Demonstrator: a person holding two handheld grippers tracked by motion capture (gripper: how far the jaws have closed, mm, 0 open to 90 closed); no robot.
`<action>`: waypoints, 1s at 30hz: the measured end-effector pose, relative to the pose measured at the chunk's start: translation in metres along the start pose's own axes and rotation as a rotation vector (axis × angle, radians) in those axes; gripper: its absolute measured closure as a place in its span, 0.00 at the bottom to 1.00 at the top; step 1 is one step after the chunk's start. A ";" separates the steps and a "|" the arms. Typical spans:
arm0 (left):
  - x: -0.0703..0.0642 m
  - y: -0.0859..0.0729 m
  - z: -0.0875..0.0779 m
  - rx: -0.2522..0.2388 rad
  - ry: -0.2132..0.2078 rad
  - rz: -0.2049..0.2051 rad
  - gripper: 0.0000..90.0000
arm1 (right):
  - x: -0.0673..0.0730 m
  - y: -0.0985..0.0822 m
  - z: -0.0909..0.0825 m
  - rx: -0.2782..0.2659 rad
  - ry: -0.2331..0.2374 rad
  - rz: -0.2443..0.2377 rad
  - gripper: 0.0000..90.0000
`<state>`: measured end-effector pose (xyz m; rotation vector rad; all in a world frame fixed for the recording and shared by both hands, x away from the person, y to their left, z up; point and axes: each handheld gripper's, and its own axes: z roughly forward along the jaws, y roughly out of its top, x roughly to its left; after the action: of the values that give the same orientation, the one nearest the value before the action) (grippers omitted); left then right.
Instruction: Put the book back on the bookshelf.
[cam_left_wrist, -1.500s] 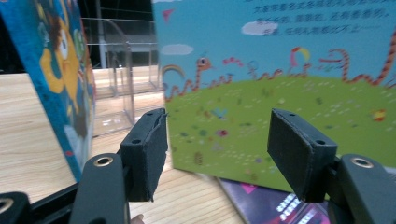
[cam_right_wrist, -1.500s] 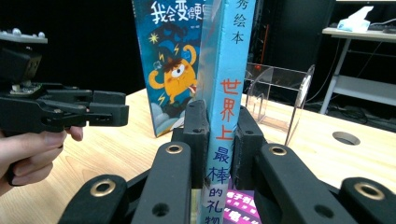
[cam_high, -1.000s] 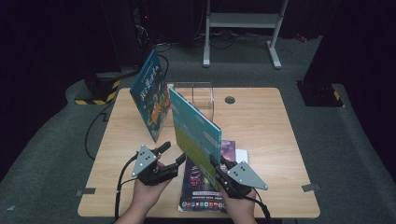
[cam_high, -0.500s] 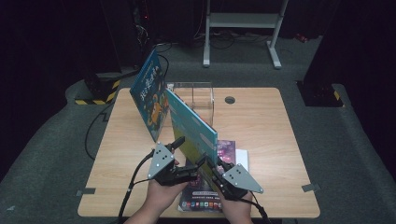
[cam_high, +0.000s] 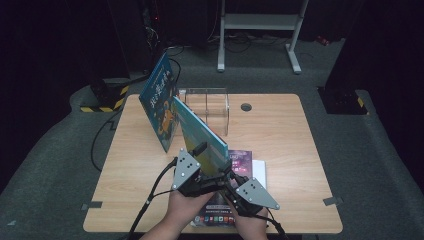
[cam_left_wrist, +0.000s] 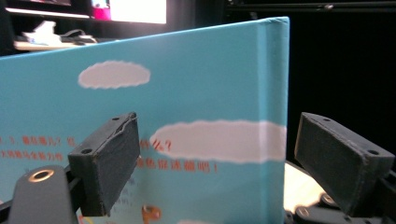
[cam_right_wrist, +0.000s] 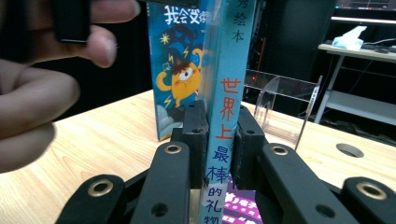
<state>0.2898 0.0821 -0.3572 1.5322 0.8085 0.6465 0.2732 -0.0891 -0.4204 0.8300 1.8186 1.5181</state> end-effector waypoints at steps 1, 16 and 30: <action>-0.001 0.000 0.001 0.007 0.004 -0.002 0.16 | 0.000 0.000 0.000 -0.002 0.001 -0.005 0.88; 0.008 -0.008 0.003 0.047 0.061 -0.026 0.07 | 0.010 0.000 0.002 0.001 0.024 -0.046 0.85; 0.021 -0.019 -0.012 0.069 0.069 -0.036 0.02 | 0.026 -0.005 0.007 -0.011 0.108 -0.052 0.81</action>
<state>0.2909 0.1065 -0.3756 1.5606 0.9170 0.6544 0.2622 -0.0656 -0.4284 0.7019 1.8924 1.5657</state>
